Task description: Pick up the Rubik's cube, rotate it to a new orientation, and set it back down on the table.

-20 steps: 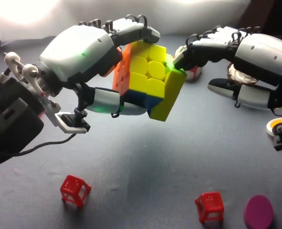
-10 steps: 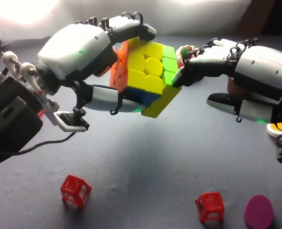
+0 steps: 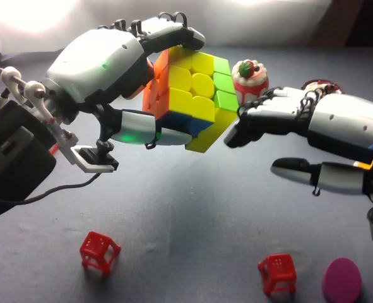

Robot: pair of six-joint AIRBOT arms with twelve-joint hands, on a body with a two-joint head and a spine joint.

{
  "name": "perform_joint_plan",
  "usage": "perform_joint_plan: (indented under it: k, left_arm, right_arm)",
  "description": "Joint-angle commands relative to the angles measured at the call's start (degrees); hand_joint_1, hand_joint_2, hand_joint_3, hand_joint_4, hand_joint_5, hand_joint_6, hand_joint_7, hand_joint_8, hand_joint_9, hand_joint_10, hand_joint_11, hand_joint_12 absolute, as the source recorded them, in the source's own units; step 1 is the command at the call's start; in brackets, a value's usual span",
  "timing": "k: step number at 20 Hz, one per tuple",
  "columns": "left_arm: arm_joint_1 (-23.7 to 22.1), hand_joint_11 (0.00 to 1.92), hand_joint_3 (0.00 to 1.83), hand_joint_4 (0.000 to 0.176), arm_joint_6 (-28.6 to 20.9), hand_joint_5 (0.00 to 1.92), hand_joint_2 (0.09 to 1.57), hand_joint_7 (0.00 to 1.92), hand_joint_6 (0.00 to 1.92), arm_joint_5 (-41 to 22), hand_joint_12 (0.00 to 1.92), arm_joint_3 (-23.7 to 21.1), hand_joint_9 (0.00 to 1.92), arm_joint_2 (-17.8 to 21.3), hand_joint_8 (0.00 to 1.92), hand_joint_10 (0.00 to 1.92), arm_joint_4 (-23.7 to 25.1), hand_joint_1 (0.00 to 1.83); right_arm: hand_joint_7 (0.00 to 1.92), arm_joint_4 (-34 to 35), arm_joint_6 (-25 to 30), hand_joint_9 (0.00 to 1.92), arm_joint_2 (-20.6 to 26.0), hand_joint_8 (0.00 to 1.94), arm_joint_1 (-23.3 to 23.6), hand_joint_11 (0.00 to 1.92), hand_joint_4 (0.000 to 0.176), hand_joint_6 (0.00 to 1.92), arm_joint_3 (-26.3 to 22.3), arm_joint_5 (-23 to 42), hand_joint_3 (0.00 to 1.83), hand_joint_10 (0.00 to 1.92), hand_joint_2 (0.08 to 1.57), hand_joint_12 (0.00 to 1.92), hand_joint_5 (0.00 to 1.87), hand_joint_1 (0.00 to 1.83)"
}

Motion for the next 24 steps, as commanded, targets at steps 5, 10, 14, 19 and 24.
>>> perform_joint_plan:
  k: [5, 10, 14, 19, 24]
  left_arm:
    - [-0.1, 1.13, 0.05, 0.000, -1.2, 0.55, 1.30, 0.70, 1.39, -8.8, 1.92, 0.6, 0.94, -0.2, 1.75, 1.92, -0.9, 1.16]
    - [0.3, 1.29, 0.06, 0.000, -2.9, 0.45, 1.37, 0.62, 1.54, -7.0, 1.92, 1.8, 1.09, -1.3, 1.91, 1.92, -1.3, 1.12]
    - [0.6, 0.94, 0.00, 0.000, -4.9, 0.36, 1.29, 0.67, 1.24, -4.5, 1.92, 2.5, 0.68, -1.8, 1.60, 1.91, -0.8, 1.25]
    - [0.2, 1.13, 0.00, 0.000, -5.3, 0.28, 1.12, 0.77, 0.66, 1.1, 1.92, 3.2, 0.95, -1.8, 1.69, 1.87, 0.9, 1.06]
    - [0.3, 0.45, 0.00, 0.000, -5.9, 0.22, 1.11, 0.27, 0.03, 4.6, 1.92, 4.0, 0.26, -2.2, 0.88, 1.32, 1.9, 0.89]
  right_arm:
    - [0.36, 1.9, 1.5, 0.21, -0.5, 0.06, 0.1, 0.00, 0.000, 0.15, 0.2, 7.8, 0.00, 0.78, 1.34, 1.51, 0.23, 0.95]
    - [0.29, 3.9, -4.6, 0.15, 4.6, 0.01, 2.3, 0.00, 0.000, 0.02, -3.3, 10.9, 0.00, 0.51, 1.35, 1.45, 0.21, 0.69]
    - [0.22, 5.8, -9.2, 0.22, 8.0, 0.00, 4.2, 0.00, 0.000, 0.00, -5.1, 11.4, 0.00, 0.22, 1.43, 1.33, 0.19, 0.58]
    - [0.21, 6.9, -10.9, 0.29, 9.5, 0.00, 5.0, 0.00, 0.000, 0.00, -5.2, 10.9, 0.00, 0.18, 1.41, 1.44, 0.19, 0.67]
    - [0.24, 6.9, -11.4, 0.32, 9.7, 0.01, 5.6, 0.00, 0.000, 0.02, -4.9, 10.5, 0.00, 0.20, 1.37, 1.41, 0.24, 0.76]
